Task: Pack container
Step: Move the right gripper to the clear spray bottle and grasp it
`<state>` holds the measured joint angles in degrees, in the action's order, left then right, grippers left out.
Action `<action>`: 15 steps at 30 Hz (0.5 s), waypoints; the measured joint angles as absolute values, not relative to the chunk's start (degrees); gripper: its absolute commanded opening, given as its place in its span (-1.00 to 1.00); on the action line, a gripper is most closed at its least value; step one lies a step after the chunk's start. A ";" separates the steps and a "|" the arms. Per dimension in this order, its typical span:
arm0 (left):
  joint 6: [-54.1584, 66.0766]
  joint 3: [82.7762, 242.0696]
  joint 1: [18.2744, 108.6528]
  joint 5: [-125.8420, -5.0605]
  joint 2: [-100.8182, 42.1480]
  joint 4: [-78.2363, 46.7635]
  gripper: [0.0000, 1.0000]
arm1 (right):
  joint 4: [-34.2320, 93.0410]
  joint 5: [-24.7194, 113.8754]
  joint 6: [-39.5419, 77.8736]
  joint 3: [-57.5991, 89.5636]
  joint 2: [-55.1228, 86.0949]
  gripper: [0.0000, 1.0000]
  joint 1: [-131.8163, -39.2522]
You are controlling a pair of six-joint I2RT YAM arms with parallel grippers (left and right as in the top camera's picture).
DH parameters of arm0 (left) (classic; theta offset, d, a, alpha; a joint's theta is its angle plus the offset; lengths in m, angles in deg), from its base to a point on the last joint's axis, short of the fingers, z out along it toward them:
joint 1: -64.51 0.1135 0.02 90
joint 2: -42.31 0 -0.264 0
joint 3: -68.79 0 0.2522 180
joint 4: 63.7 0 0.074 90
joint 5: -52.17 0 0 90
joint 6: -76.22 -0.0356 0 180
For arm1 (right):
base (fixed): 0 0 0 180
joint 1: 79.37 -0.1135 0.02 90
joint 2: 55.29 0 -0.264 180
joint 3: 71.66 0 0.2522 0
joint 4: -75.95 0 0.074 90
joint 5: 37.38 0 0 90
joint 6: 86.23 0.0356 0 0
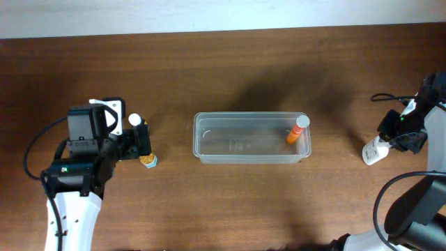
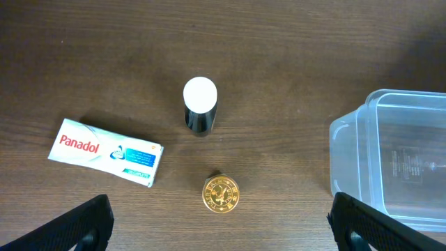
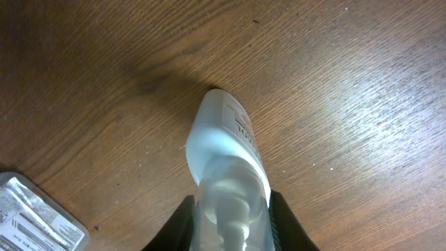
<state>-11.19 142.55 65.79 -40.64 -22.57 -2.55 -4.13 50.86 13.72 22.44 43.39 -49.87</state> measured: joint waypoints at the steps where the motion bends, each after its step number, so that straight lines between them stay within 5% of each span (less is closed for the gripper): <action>1: -11.19 142.55 65.79 -40.64 -22.57 -2.55 0.99 | -4.16 50.75 13.59 22.44 43.39 -0.72 -49.87; 15: -11.19 142.55 65.79 -40.62 -22.57 -2.57 0.99 | -17.12 46.97 9.00 29.61 38.51 -0.76 -55.45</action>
<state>-11.19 142.55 65.79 -40.62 -22.57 -2.57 -17.12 46.97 9.00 29.61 38.51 -55.45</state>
